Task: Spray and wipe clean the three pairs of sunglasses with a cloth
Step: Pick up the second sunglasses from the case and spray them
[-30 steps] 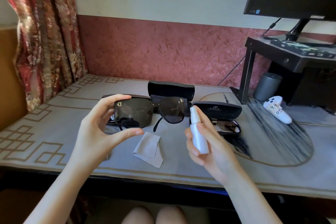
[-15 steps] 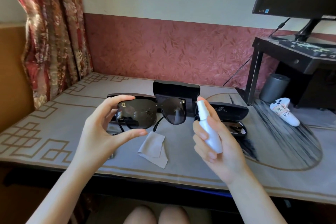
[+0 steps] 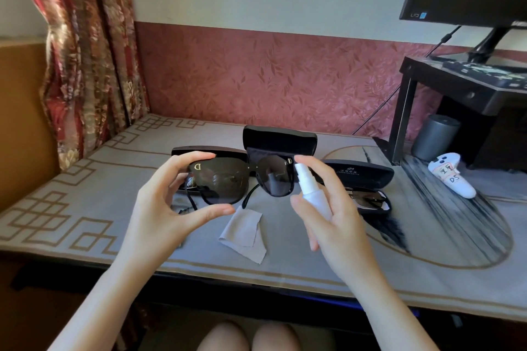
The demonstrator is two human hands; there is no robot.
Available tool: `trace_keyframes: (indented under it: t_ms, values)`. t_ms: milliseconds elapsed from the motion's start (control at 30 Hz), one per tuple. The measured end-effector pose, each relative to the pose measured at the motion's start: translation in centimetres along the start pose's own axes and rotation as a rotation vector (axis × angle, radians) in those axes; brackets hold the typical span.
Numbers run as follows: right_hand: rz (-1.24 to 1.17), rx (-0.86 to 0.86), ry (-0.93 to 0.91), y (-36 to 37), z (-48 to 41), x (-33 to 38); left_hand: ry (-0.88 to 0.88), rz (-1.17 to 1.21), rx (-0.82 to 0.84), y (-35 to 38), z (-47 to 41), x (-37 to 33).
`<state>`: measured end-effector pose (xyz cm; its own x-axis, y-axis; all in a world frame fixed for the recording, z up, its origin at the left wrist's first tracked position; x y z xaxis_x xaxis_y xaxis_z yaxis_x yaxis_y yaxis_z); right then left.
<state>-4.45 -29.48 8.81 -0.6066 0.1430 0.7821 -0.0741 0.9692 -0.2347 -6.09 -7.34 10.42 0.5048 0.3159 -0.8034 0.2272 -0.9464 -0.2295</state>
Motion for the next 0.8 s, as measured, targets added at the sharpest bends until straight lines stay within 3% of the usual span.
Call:
trace_keyframes:
  t_ms: [267, 667, 800]
  values:
    - [0.18, -0.02, -0.034, 0.3, -0.3, 0.0, -0.001, -0.02, 0.004, 0.2, 0.0, -0.1]
    - [0.159, -0.055, -0.076, -0.1, -0.2, 1.3, 0.013, -0.049, -0.01, 0.2, 0.1, -0.2]
    - [0.128, 0.047, -0.139, 1.6, -0.2, 3.3, 0.019, -0.109, -0.027, 0.4, 0.1, -0.4]
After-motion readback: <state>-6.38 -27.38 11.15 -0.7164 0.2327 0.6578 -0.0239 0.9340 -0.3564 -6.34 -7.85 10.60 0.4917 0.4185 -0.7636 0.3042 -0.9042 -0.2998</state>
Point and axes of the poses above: each hand's wrist, its own z-axis away from the middle knuckle, its own y-axis out of the palm, x = y × z, the point moved 6 cm from there along -z, towards the middle knuckle, and after that the axes turned 11 degrees about -y, right-handed, at the moved point
